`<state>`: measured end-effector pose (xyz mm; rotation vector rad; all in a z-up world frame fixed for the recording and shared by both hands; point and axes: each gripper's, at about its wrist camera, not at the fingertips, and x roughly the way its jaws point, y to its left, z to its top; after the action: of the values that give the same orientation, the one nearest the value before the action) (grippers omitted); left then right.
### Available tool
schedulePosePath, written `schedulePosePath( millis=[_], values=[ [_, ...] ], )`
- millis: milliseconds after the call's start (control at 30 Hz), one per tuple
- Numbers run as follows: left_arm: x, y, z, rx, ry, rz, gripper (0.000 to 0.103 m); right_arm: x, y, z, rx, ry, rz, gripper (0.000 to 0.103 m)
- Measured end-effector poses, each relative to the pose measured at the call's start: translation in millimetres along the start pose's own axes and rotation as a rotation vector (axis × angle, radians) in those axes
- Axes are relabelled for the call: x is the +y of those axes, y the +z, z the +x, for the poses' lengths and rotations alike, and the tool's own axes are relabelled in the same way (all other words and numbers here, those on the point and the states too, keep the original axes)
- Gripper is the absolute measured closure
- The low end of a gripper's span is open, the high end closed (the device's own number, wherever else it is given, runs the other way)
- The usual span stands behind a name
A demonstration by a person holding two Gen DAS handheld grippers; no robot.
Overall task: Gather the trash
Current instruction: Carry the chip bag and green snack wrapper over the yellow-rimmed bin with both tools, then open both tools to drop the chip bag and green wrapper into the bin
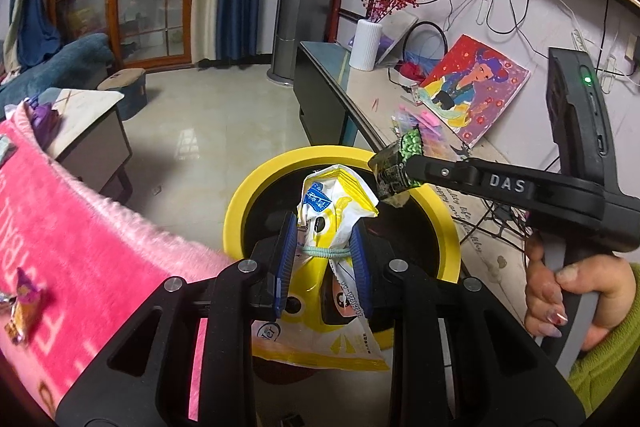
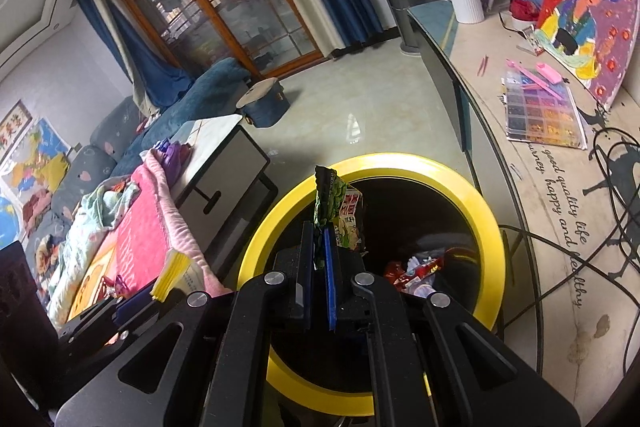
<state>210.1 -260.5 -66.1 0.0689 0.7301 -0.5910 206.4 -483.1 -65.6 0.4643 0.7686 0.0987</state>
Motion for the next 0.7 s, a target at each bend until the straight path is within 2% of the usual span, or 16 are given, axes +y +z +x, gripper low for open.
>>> schedulePosePath(
  millis=[200, 367, 433, 533, 567, 667, 700],
  values=[
    [3.5, 4.0, 15.4, 0.027, -0.002, -0.023, 0.082, -8.0, 0.5, -0.6, 0.0, 0.004, 0.019, 0.097],
    [6.9, 5.1, 21.4, 0.038, -0.04, -0.052, 0.079, -9.3, 0.1, 0.1, 0.005, 0.008, 0.02, 0.097],
    [6.1, 5.9, 22.3, 0.037, -0.045, -0.049, 0.073, -10.1, 0.0, -0.2, 0.002, 0.008, 0.021, 0.097],
    [8.0, 6.1, 22.3, 0.036, -0.049, -0.059, 0.059, -10.8, -0.1, -0.1, 0.001, 0.005, 0.027, 0.097],
    [9.9, 6.8, 21.5, 0.034, -0.057, -0.067, 0.054, -10.5, 0.2, 0.2, 0.001, 0.003, 0.028, 0.093],
    [12.9, 8.2, 16.4, 0.022, -0.053, -0.078, 0.041, -10.0, -1.0, 0.1, -0.001, -0.002, 0.034, 0.07],
    [14.7, 8.3, 14.2, 0.02, -0.051, -0.086, 0.038, -9.7, -0.4, -0.2, -0.003, -0.003, 0.034, 0.069]
  ],
)
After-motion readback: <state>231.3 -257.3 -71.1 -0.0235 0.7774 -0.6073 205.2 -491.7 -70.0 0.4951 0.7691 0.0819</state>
